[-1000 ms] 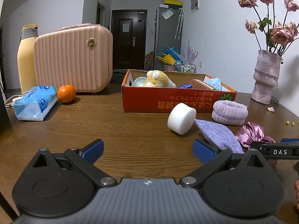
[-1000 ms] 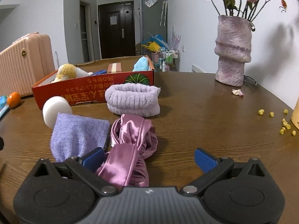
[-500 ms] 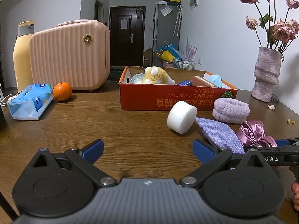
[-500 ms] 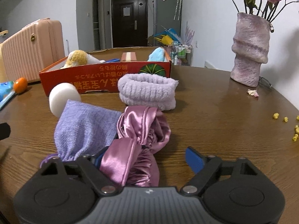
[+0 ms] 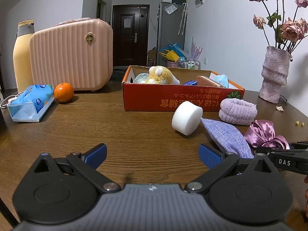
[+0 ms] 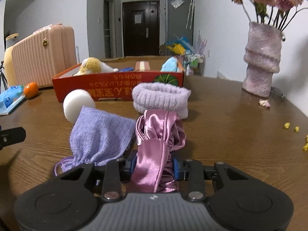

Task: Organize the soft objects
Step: 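Lower the right gripper onto the pink satin scrunchie and close it, then lower the left gripper onto the purple drawstring bag and close it, then carry the purple bag with the left gripper while the right carries the pink scrunchie to the box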

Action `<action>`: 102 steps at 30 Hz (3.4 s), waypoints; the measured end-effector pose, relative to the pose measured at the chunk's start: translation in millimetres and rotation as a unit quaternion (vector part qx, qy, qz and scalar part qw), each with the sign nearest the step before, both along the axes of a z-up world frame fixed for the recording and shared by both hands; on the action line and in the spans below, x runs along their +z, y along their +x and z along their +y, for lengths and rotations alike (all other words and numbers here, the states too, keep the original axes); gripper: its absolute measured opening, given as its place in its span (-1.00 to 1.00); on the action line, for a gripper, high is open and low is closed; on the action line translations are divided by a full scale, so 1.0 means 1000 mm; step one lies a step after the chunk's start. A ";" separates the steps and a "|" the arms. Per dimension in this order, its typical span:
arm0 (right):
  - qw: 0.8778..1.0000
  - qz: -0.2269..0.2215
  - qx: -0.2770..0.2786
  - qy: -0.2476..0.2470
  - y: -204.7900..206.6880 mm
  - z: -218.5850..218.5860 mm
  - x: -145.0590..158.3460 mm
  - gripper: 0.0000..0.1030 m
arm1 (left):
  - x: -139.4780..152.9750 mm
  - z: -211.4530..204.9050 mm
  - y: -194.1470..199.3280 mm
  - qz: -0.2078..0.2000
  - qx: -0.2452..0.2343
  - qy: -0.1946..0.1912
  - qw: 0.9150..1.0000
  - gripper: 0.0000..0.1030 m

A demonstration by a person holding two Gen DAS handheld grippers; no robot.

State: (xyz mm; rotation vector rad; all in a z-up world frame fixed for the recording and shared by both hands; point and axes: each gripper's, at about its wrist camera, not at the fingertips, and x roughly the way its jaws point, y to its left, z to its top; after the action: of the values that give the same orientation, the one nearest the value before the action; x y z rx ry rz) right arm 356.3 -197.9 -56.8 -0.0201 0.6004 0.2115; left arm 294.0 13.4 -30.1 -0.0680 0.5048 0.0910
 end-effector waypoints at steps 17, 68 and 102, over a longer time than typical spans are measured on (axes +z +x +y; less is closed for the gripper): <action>0.996 -0.073 -0.034 0.029 -0.018 -0.021 0.023 -0.37 | -0.001 -0.003 0.003 0.001 0.006 0.004 1.000 1.00; 0.995 -0.079 -0.055 0.031 -0.009 -0.067 0.018 -0.36 | -0.028 -0.118 0.069 0.099 -0.046 0.029 0.994 1.00; 0.992 -0.105 -0.059 0.028 -0.017 -0.064 0.019 -0.36 | -0.012 -0.116 0.052 0.034 -0.059 0.034 0.997 -0.33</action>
State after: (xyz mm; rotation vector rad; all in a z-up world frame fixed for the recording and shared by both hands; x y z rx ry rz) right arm 339.0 -261.8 -37.9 0.0463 0.3839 0.1085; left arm 346.1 -102.8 -42.3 0.0318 0.5713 -0.0061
